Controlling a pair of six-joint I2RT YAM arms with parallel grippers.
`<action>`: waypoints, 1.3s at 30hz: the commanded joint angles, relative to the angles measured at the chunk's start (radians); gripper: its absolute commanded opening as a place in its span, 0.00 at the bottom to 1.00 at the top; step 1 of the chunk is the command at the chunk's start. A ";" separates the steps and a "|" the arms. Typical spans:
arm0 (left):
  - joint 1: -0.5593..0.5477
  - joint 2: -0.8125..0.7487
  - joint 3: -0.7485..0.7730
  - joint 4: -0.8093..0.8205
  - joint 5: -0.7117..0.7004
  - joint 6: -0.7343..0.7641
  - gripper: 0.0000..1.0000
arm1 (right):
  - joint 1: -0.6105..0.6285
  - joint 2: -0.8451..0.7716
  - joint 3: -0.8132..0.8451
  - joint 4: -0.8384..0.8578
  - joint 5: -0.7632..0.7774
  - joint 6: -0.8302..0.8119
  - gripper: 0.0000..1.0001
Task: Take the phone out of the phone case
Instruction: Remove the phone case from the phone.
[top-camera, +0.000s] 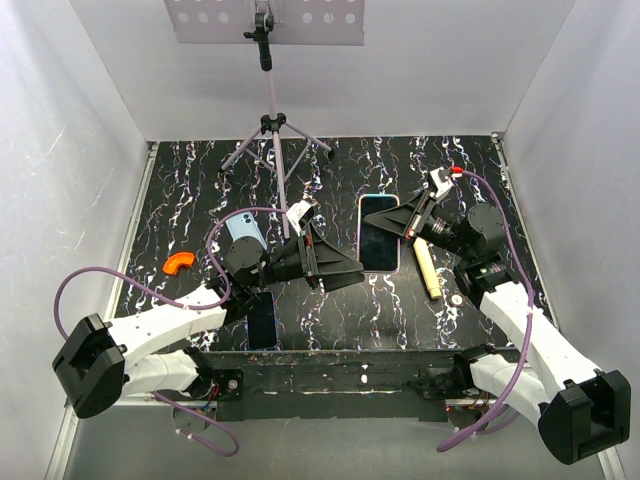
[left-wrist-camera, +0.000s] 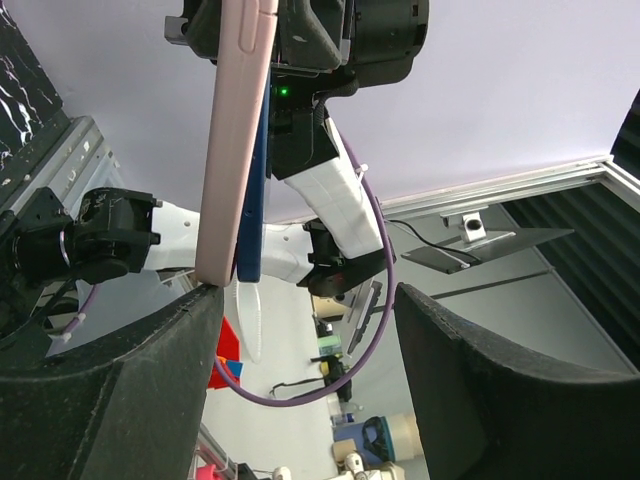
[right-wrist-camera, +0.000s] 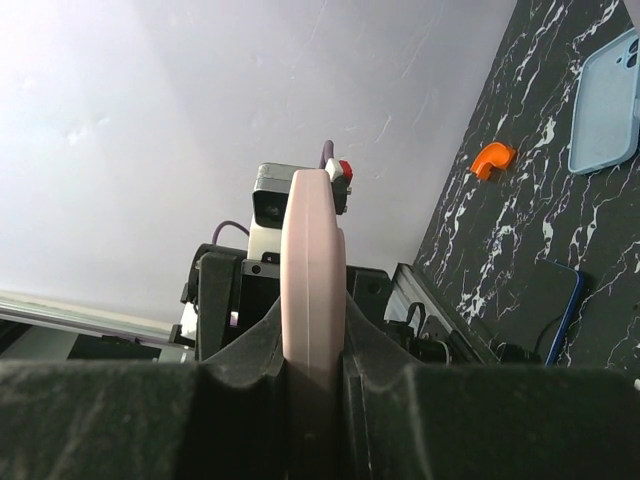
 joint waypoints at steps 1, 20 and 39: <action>-0.009 -0.026 -0.004 0.015 -0.043 0.009 0.68 | 0.003 -0.040 0.018 0.046 0.011 -0.020 0.01; -0.012 -0.049 -0.030 0.017 -0.087 -0.013 0.70 | 0.003 -0.004 -0.005 0.109 0.011 0.014 0.01; -0.012 -0.062 -0.064 -0.007 -0.330 -0.113 0.67 | 0.075 -0.008 -0.022 0.087 0.055 -0.011 0.01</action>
